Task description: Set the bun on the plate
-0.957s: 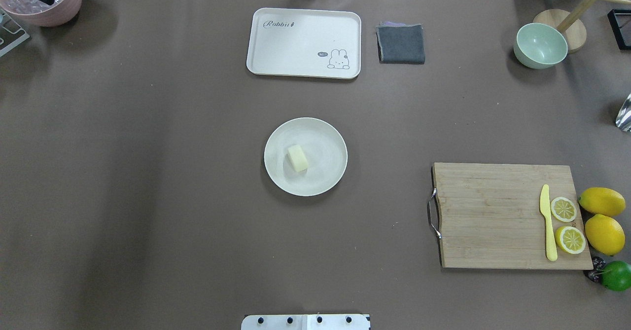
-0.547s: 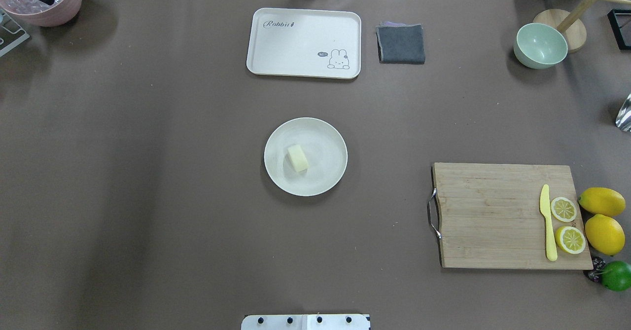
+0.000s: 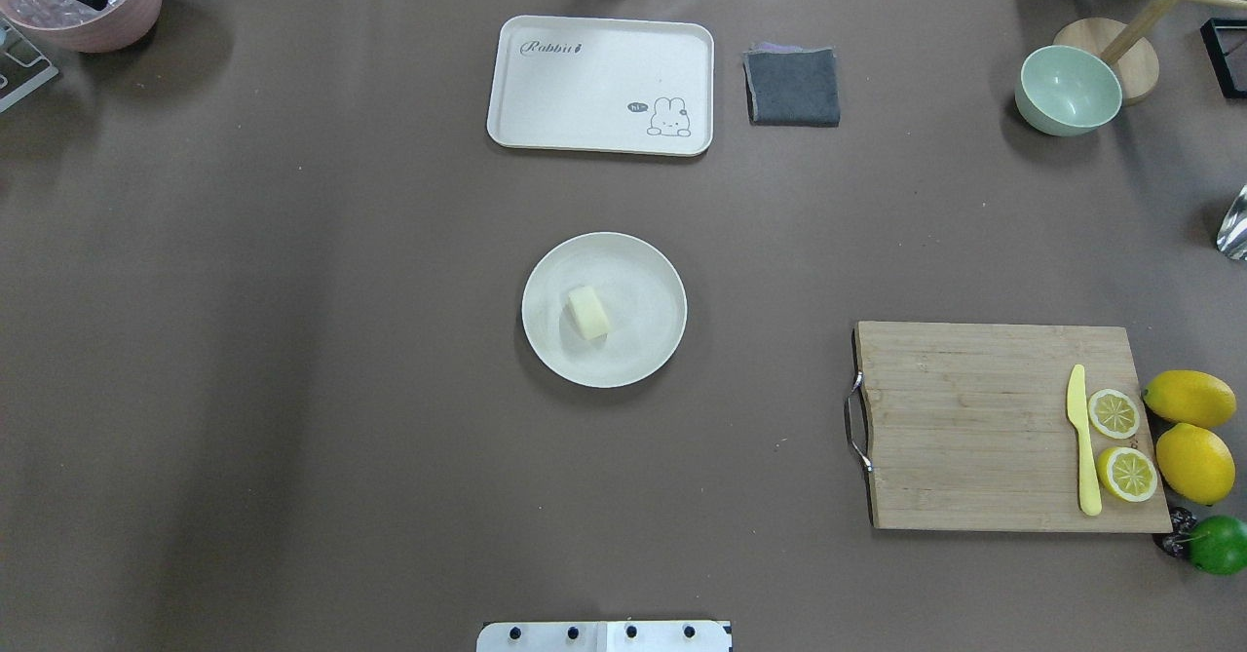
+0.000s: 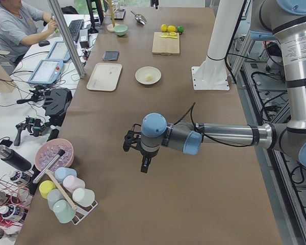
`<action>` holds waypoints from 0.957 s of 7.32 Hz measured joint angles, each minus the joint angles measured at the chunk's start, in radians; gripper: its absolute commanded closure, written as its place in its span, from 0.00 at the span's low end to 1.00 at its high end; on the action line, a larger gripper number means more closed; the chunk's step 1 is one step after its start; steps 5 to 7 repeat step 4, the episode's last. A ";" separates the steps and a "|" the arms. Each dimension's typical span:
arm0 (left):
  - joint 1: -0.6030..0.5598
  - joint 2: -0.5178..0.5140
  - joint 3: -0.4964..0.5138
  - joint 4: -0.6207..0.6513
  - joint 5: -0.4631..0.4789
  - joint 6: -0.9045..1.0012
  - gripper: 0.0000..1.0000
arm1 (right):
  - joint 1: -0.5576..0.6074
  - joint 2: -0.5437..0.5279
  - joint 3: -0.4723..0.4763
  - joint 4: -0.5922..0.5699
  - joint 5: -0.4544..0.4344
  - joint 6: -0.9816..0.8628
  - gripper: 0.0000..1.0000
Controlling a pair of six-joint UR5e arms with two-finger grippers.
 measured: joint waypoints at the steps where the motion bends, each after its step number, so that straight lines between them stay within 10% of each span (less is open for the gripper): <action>1: 0.000 0.000 -0.002 -0.002 0.004 0.000 0.02 | 0.000 0.000 0.000 0.000 0.000 0.001 0.00; 7: 0.000 0.000 -0.010 -0.009 0.011 0.000 0.02 | -0.002 0.001 -0.009 -0.001 0.002 0.001 0.00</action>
